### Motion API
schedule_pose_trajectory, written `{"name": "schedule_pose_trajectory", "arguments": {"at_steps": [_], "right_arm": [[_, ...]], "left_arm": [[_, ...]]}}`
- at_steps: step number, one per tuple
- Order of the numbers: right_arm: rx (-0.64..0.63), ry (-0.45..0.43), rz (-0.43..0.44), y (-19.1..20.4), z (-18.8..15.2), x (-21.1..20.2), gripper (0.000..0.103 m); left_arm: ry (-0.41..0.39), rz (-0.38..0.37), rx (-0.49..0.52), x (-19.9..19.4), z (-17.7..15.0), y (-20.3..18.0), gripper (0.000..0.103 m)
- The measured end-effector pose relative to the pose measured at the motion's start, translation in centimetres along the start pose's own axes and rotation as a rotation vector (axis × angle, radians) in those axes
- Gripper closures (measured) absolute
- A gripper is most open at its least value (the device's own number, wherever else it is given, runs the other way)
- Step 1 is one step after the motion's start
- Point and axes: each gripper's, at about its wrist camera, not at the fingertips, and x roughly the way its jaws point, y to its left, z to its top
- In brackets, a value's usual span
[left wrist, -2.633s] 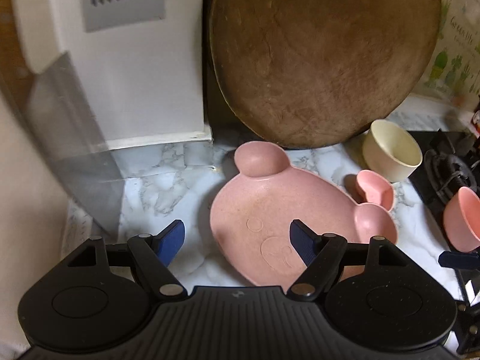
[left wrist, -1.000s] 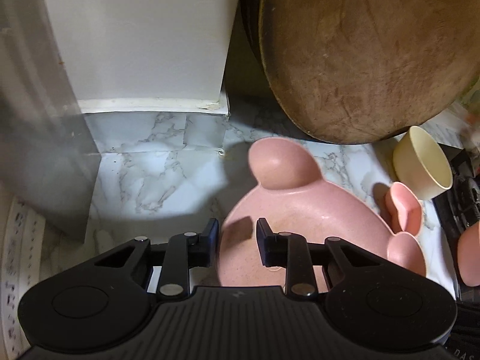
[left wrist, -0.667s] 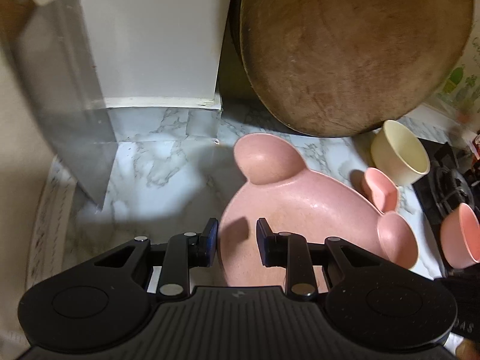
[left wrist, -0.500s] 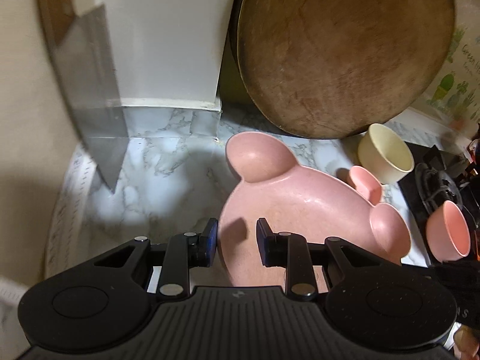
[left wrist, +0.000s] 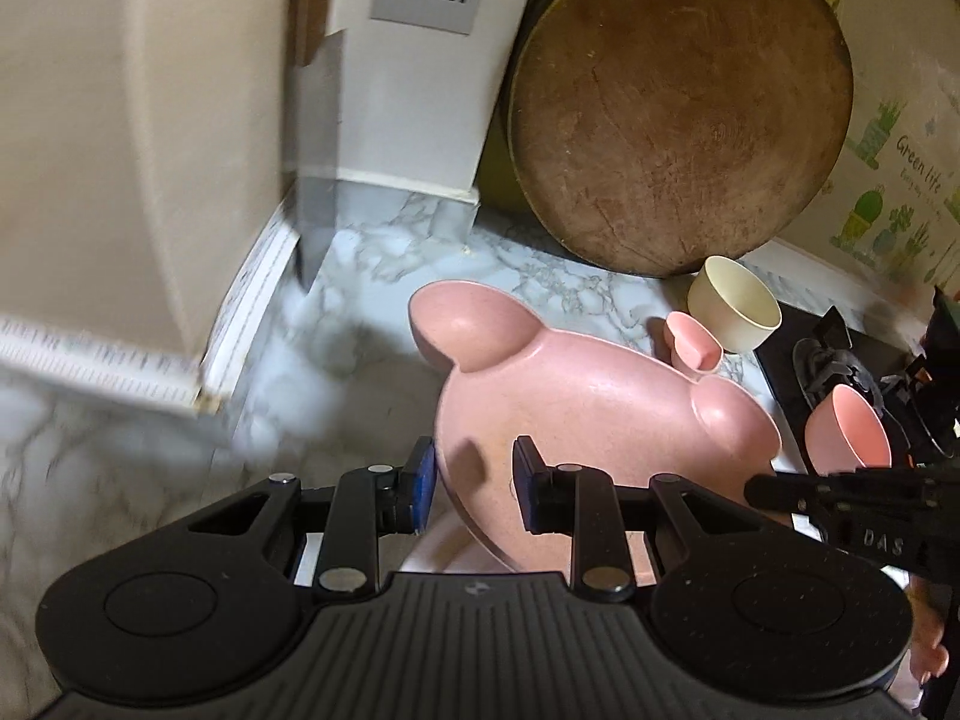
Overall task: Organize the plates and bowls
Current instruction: 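Lift and carry the pink bear plate with both tools over the white plate stack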
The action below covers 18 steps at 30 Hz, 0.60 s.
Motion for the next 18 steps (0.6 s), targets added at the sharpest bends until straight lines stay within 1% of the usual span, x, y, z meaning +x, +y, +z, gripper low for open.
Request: {"name": "schedule_pose_trajectory", "arguments": {"at_steps": [4, 8, 12, 18], "right_arm": [[-0.052, 0.016, 0.016, 1.0, -0.6, 0.1, 0.090], [-0.066, 0.026, 0.032, 1.4, -1.2, 0.4, 0.090], [-0.106, 0.017, 0.037, 1.8, -1.8, 0.5, 0.090], [-0.135, 0.020, 0.034, 1.8, -2.2, 0.9, 0.091]], "left_arm": [[-0.011, 0.028, -0.024, -1.4, -2.1, 0.4, 0.077], [-0.021, 0.040, -0.061, -2.4, -3.7, 0.8, 0.077], [-0.042, 0.059, -0.053, -3.1, -5.1, 0.6, 0.077], [-0.025, 0.053, -0.089, -2.9, -6.8, 1.0, 0.077]]}}
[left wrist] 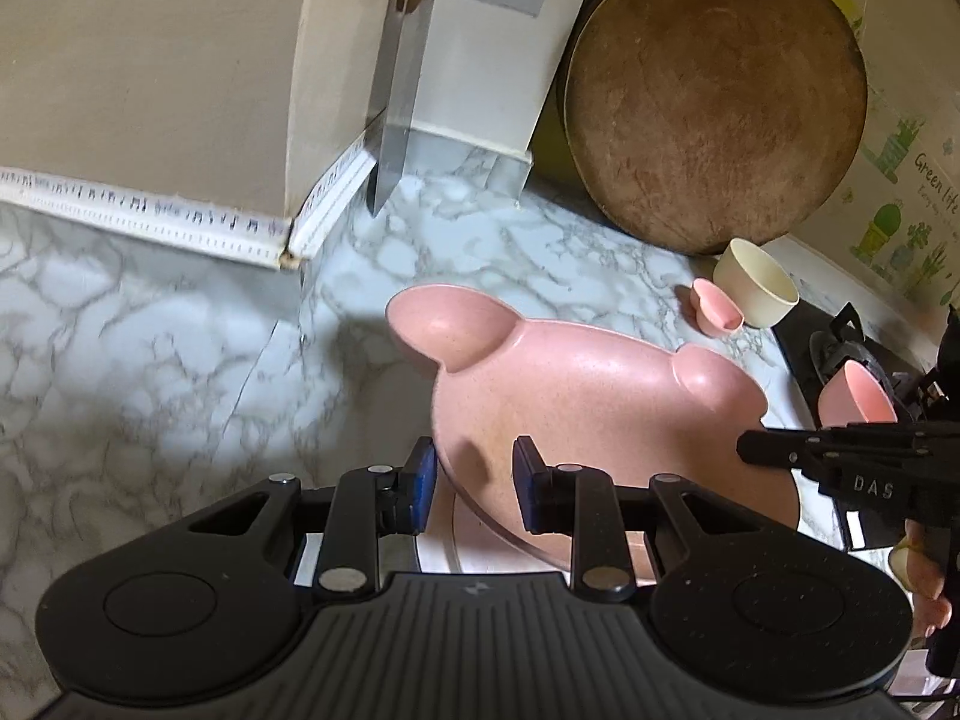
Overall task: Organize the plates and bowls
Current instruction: 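Lift and carry the pink bear plate with both tools over the white plate stack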
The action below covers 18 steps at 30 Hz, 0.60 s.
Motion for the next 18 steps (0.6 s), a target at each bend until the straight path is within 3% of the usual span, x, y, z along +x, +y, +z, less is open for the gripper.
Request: {"name": "schedule_pose_trajectory", "arguments": {"at_steps": [18], "right_arm": [[-0.032, 0.022, -0.012, -0.1, -0.6, 1.2, 0.093]], "left_arm": [[0.030, -0.008, -0.012, 0.1, -3.0, 0.3, 0.077]]}}
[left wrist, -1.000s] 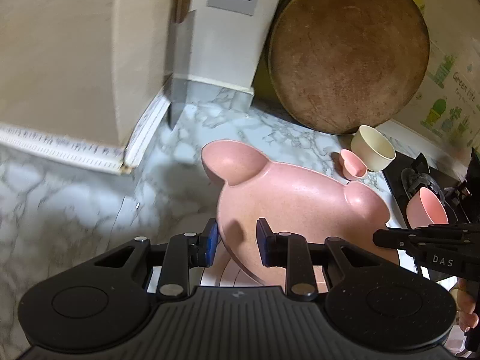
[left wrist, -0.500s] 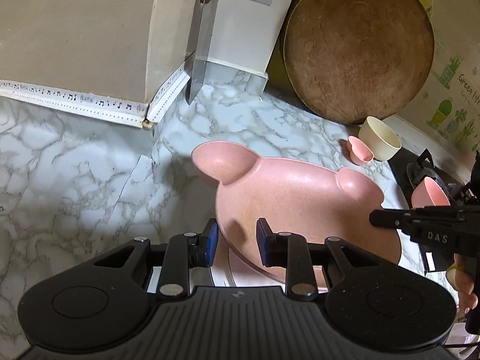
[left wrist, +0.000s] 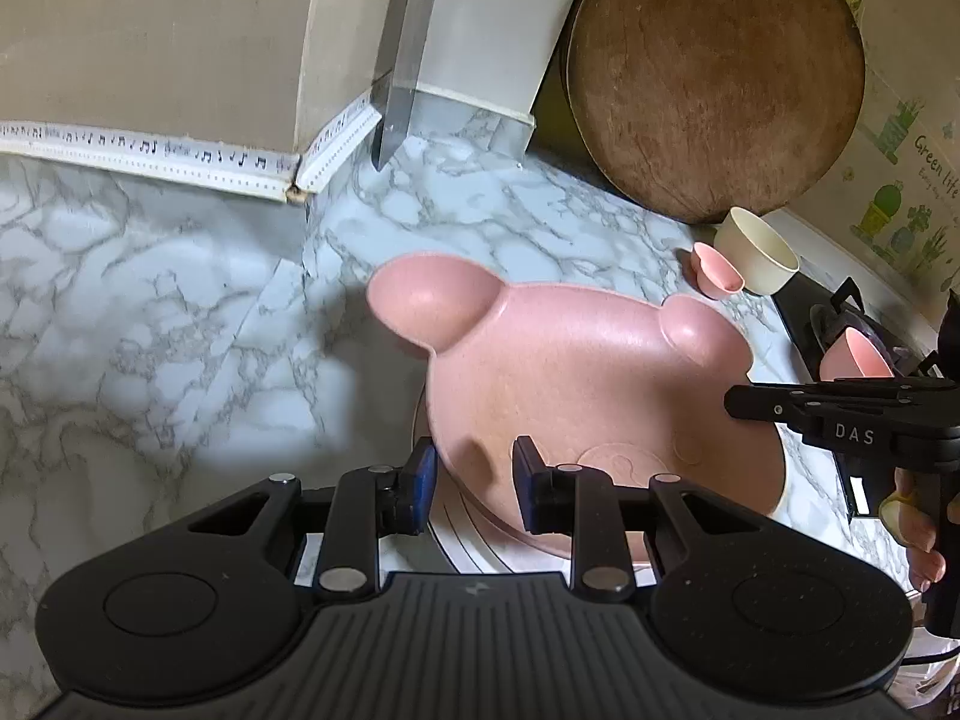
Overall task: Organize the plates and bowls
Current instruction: 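Lift and carry the pink bear plate with both tools over the white plate stack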
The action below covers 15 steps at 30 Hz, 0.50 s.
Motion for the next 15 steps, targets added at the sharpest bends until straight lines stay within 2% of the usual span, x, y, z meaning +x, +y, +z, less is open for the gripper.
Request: {"name": "schedule_pose_trajectory", "arguments": {"at_steps": [15], "right_arm": [[0.008, 0.003, -0.027, -0.17, -0.46, 0.89, 0.093]], "left_arm": [[0.022, 0.011, 0.024, 0.57, -0.69, -0.30, 0.077]]}}
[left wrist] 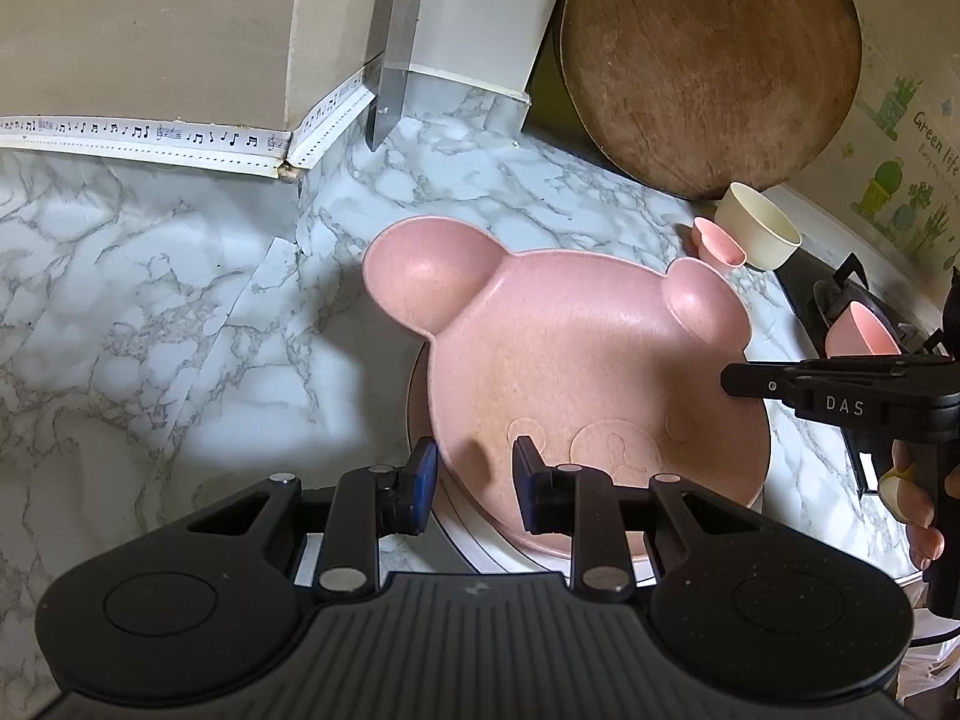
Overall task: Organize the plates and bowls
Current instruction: 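Lift and carry the pink bear plate with both tools over the white plate stack, then lower the bear plate onto the stack and open both tools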
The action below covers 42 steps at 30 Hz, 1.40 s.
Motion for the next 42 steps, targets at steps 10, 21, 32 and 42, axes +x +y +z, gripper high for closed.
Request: {"name": "schedule_pose_trajectory", "arguments": {"at_steps": [10, 21, 32, 42], "right_arm": [[0.027, -0.009, -0.015, -0.2, 0.1, -0.7, 0.084], [-0.003, -0.044, 0.016, 2.1, -0.2, -3.0, 0.081], [-0.017, -0.106, 0.019, 4.4, -1.5, -7.0, 0.065], [0.022, -0.181, -0.014, 4.5, -3.1, -11.2, 0.032]], "left_arm": [[-0.013, 0.019, 0.000, -0.3, 0.1, 0.4, 0.077], [-0.066, 0.017, 0.043, -2.2, 0.0, -0.3, 0.077], [-0.140, -0.037, 0.113, -5.2, -0.3, -2.3, 0.075], [-0.200, -0.087, 0.167, -7.3, -1.1, -4.6, 0.048]]}}
